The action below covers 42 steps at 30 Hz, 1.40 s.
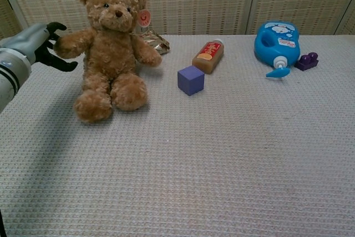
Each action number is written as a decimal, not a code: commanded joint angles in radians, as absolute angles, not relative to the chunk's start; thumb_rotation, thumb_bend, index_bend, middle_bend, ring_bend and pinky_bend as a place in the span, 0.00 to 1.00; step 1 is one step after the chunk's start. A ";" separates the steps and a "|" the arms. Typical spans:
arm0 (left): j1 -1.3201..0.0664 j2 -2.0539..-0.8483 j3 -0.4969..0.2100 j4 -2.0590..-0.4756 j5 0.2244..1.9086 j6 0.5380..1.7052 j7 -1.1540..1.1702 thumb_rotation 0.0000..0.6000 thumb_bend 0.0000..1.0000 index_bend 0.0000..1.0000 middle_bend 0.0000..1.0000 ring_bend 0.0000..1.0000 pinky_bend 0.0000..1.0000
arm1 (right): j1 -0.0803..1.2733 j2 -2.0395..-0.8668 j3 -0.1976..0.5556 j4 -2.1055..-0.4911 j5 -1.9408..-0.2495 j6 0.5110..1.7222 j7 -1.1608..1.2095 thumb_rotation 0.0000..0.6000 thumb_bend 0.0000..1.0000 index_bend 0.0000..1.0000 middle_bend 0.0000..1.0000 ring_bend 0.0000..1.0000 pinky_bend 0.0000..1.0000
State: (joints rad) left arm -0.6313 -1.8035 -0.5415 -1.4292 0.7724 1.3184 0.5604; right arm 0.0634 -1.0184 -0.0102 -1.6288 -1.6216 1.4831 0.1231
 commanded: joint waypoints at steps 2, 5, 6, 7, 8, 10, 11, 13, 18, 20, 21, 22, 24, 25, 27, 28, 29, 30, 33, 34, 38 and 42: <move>-0.647 -1.815 -0.554 -1.444 0.754 1.336 0.555 1.00 0.34 0.09 0.18 0.17 0.36 | 0.064 -1.020 -0.010 -1.628 -1.619 1.481 0.122 1.00 0.13 0.00 0.01 0.00 0.02; -0.663 -1.826 -0.565 -1.448 0.735 1.352 0.561 1.00 0.34 0.10 0.19 0.17 0.37 | 0.066 -1.018 -0.011 -1.630 -1.619 1.476 0.121 1.00 0.13 0.00 0.01 0.00 0.02; -0.668 -1.830 -0.567 -1.445 0.733 1.359 0.563 1.00 0.34 0.10 0.19 0.18 0.37 | 0.067 -1.018 -0.011 -1.630 -1.618 1.474 0.120 1.00 0.13 0.00 0.01 0.00 0.02; -0.672 -1.834 -0.569 -1.441 0.732 1.367 0.563 1.00 0.34 0.11 0.19 0.18 0.37 | 0.067 -1.018 -0.012 -1.630 -1.617 1.472 0.119 1.00 0.13 0.00 0.01 0.00 0.02; -0.676 -1.839 -0.570 -1.438 0.731 1.372 0.562 1.00 0.34 0.11 0.20 0.18 0.37 | 0.068 -1.017 -0.013 -1.631 -1.617 1.470 0.118 1.00 0.13 0.00 0.01 0.00 0.02; -0.684 -1.847 -0.568 -1.432 0.726 1.378 0.562 1.00 0.34 0.12 0.21 0.18 0.37 | 0.069 -1.014 -0.015 -1.633 -1.617 1.465 0.120 1.00 0.13 0.00 0.01 0.00 0.02; -0.688 -1.852 -0.567 -1.425 0.723 1.383 0.564 1.00 0.34 0.12 0.21 0.18 0.38 | 0.070 -1.014 -0.014 -1.634 -1.616 1.465 0.121 1.00 0.13 0.00 0.01 0.00 0.02; -0.697 -1.864 -0.567 -1.405 0.725 1.394 0.563 1.00 0.34 0.13 0.22 0.19 0.38 | 0.070 -1.015 -0.012 -1.635 -1.613 1.466 0.120 1.00 0.13 0.00 0.01 0.00 0.02; -0.718 -1.909 -0.557 -1.318 0.774 1.418 0.500 1.00 0.34 0.20 0.29 0.24 0.39 | 0.072 -1.012 -0.015 -1.638 -1.612 1.458 0.118 1.00 0.13 0.00 0.01 0.00 0.02; -0.724 -1.924 -0.550 -1.280 0.796 1.425 0.479 1.00 0.34 0.22 0.32 0.27 0.39 | 0.073 -1.012 -0.015 -1.639 -1.609 1.454 0.115 1.00 0.13 0.00 0.01 0.00 0.02; -0.728 -1.934 -0.545 -1.255 0.813 1.432 0.463 1.00 0.34 0.23 0.34 0.28 0.40 | 0.073 -1.011 -0.016 -1.640 -1.609 1.451 0.114 1.00 0.13 0.00 0.01 0.00 0.02; -0.729 -1.942 -0.540 -1.237 0.826 1.437 0.449 1.00 0.34 0.25 0.35 0.29 0.40 | 0.074 -1.010 -0.018 -1.641 -1.609 1.449 0.114 1.00 0.13 0.00 0.01 0.00 0.02; -0.732 -1.957 -0.529 -1.194 0.854 1.444 0.420 1.00 0.34 0.28 0.39 0.32 0.40 | 0.075 -1.007 -0.018 -1.643 -1.609 1.447 0.115 1.00 0.13 0.00 0.01 0.00 0.02; -0.733 -1.963 -0.526 -1.178 0.862 1.445 0.411 1.00 0.34 0.29 0.40 0.33 0.41 | 0.075 -1.007 -0.017 -1.643 -1.608 1.448 0.115 1.00 0.13 0.00 0.01 0.00 0.02; -0.736 -1.976 -0.521 -1.144 0.877 1.450 0.398 1.00 0.35 0.30 0.43 0.35 0.41 | 0.074 -1.008 -0.016 -1.643 -1.605 1.449 0.114 1.00 0.13 0.00 0.01 0.00 0.02; -0.737 -1.980 -0.519 -1.132 0.884 1.451 0.392 1.00 0.35 0.31 0.44 0.36 0.42 | 0.074 -1.008 -0.017 -1.644 -1.605 1.448 0.113 1.00 0.13 0.00 0.01 0.00 0.02; -0.737 -1.984 -0.516 -1.121 0.891 1.452 0.386 1.00 0.35 0.32 0.45 0.36 0.42 | 0.074 -1.007 -0.017 -1.644 -1.606 1.448 0.114 1.00 0.13 0.00 0.01 0.00 0.02; -0.737 -1.987 -0.511 -1.107 0.900 1.453 0.383 1.00 0.36 0.33 0.46 0.37 0.42 | 0.074 -1.006 -0.018 -1.645 -1.606 1.448 0.115 1.00 0.13 0.00 0.01 0.00 0.02; -0.740 -1.995 -0.504 -1.069 0.930 1.464 0.366 1.00 0.37 0.35 0.49 0.40 0.44 | 0.074 -1.008 -0.016 -1.645 -1.603 1.447 0.114 1.00 0.13 0.00 0.01 0.00 0.02; -0.741 -1.998 -0.502 -1.058 0.942 1.469 0.353 1.00 0.37 0.36 0.50 0.40 0.45 | 0.075 -1.007 -0.017 -1.645 -1.602 1.445 0.113 1.00 0.13 0.00 0.01 0.00 0.02; -0.737 -2.007 -0.485 -1.014 0.974 1.467 0.327 1.00 0.38 0.38 0.52 0.42 0.46 | 0.078 -1.005 -0.019 -1.647 -1.602 1.437 0.111 1.00 0.13 0.00 0.01 0.00 0.02; -0.721 -1.992 -0.485 -1.046 0.936 1.417 0.367 1.00 0.38 0.43 0.56 0.45 0.46 | 0.079 -1.005 -0.021 -1.649 -1.600 1.431 0.106 1.00 0.13 0.00 0.01 0.00 0.02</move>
